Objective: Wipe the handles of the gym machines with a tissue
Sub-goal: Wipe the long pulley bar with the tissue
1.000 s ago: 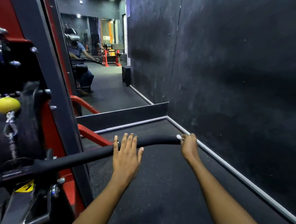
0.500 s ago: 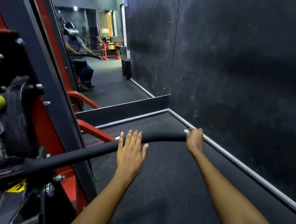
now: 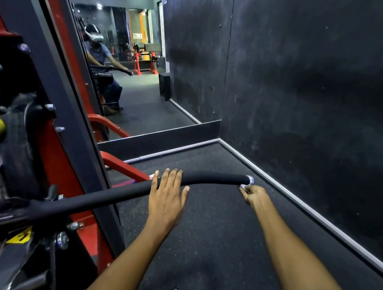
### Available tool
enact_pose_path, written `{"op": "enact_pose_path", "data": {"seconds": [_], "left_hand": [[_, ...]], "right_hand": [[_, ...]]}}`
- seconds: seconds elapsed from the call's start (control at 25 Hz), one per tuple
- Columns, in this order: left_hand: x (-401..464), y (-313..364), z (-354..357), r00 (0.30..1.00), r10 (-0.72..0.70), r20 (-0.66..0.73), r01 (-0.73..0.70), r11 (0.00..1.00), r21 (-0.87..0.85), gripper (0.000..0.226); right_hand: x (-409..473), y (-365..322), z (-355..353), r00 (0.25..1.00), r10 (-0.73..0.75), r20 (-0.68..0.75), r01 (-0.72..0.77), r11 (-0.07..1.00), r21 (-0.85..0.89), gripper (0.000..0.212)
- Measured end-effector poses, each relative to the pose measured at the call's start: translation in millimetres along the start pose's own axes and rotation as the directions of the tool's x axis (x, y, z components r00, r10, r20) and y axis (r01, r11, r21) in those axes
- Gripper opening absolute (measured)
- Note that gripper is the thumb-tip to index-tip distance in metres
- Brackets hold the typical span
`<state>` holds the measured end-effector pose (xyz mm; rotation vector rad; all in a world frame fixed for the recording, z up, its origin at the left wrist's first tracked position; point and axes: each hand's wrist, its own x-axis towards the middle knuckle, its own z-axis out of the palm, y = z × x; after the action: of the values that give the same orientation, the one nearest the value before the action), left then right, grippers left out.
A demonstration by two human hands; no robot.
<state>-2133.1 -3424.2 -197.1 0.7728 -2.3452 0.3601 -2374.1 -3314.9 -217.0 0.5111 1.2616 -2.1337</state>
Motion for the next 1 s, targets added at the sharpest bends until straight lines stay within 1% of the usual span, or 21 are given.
{"op": "enact_pose_path", "data": {"seconds": [0.08, 0.16, 0.2, 0.24, 0.28, 0.32, 0.36, 0.4, 0.44, 0.48, 0.52, 0.56, 0.6, 0.64, 0.68, 0.72, 0.8, 0.84, 0.88, 0.96, 1.0], "left_hand": [[2, -5, -7, 1.0, 0.0, -0.027, 0.0, 1.0, -0.007, 0.055], [8, -10, -16, 0.998, 0.024, -0.054, -0.025, 0.999, -0.019, 0.055], [13, -10, -19, 0.997, 0.028, -0.072, -0.03, 0.999, -0.032, 0.055], [19, -10, -25, 0.996, 0.015, -0.093, -0.019, 0.999, -0.046, 0.055], [24, -9, -33, 0.994, -0.006, -0.108, -0.001, 0.998, -0.062, 0.054], [29, -8, -40, 0.993, -0.023, -0.118, 0.014, 0.997, -0.08, 0.054], [33, -9, -46, 0.992, -0.033, -0.122, 0.021, 0.995, -0.099, 0.054], [37, -10, -52, 0.991, -0.037, -0.125, 0.022, 0.993, -0.115, 0.054], [40, -14, -57, 0.992, -0.04, -0.122, 0.023, 0.991, -0.132, 0.055], [44, -18, -62, 0.992, -0.04, -0.12, 0.021, 0.988, -0.151, 0.055], [47, -20, -65, 0.992, -0.043, -0.122, 0.022, 0.985, -0.169, 0.056], [49, -21, -69, 0.991, -0.05, -0.128, 0.026, 0.983, -0.181, 0.056], [51, -20, -73, 0.989, -0.06, -0.137, 0.034, 0.982, -0.184, 0.056], [53, -18, -76, 0.987, -0.071, -0.146, 0.044, 0.982, -0.186, 0.056], [54, -17, -77, 0.985, -0.078, -0.153, 0.048, 0.981, -0.189, 0.057], [55, -18, -79, 0.984, -0.081, -0.161, 0.05, 0.98, -0.192, 0.057], [56, -22, -81, 0.981, -0.074, -0.181, 0.039, 0.981, -0.192, 0.057], [57, -25, -83, 0.981, -0.056, -0.186, 0.02, 0.982, -0.189, 0.056], [57, -27, -84, 0.982, -0.033, -0.186, -0.002, 0.983, -0.184, 0.055], [54, -34, -86, 0.983, -0.012, -0.185, -0.021, 0.984, -0.176, 0.054], [52, -38, -86, 0.982, -0.022, -0.186, -0.011, 0.984, -0.177, 0.053]], "right_hand": [[-14, -12, 7, 0.999, -0.041, -0.018, 0.041, 0.999, 0.012, 0.031], [-21, -23, 10, 0.994, -0.108, 0.001, 0.108, 0.994, 0.03, 0.031], [-28, -26, 16, 0.988, -0.147, 0.038, 0.144, 0.987, 0.067, 0.029], [-37, -28, 25, 0.986, -0.149, 0.08, 0.143, 0.986, 0.081, 0.027], [-52, -30, 34, 0.979, -0.166, 0.119, 0.169, 0.986, -0.012, 0.025], [-64, -31, 41, 0.962, -0.211, 0.171, 0.231, 0.967, -0.111, 0.023], [-82, -36, 46, 0.938, -0.228, 0.262, 0.291, 0.927, -0.235, 0.019], [-104, -44, 50, 0.904, -0.25, 0.346, 0.375, 0.852, -0.365, 0.015], [-116, -49, 50, 0.895, -0.255, 0.365, 0.405, 0.807, -0.429, 0.013], [-121, -61, 57, 0.875, -0.302, 0.378, 0.457, 0.773, -0.44, 0.011], [-122, -70, 60, 0.85, -0.382, 0.361, 0.511, 0.763, -0.396, 0.01], [-117, -76, 58, 0.815, -0.478, 0.329, 0.58, 0.668, -0.466, 0.013], [-119, -81, 71, 0.86, -0.448, 0.244, 0.511, 0.755, -0.412, 0.015], [-120, -84, 84, 0.92, -0.34, 0.192, 0.379, 0.897, -0.226, 0.014], [-128, -81, 100, 0.961, -0.222, 0.166, 0.245, 0.96, -0.132, 0.019], [-134, -77, 104, 0.953, -0.241, 0.182, 0.279, 0.934, -0.225, 0.027], [-153, -78, 99, 0.927, -0.29, 0.238, 0.347, 0.905, -0.248, 0.03], [-156, -88, 95, 0.934, -0.275, 0.229, 0.32, 0.928, -0.193, 0.027], [-153, -99, 91, 0.931, -0.305, 0.201, 0.333, 0.934, -0.125, 0.025], [-139, -105, 94, 0.943, -0.306, 0.128, 0.302, 0.952, 0.053, 0.028], [-139, -94, 96, 0.959, -0.238, 0.151, 0.236, 0.971, 0.03, 0.029]]}}
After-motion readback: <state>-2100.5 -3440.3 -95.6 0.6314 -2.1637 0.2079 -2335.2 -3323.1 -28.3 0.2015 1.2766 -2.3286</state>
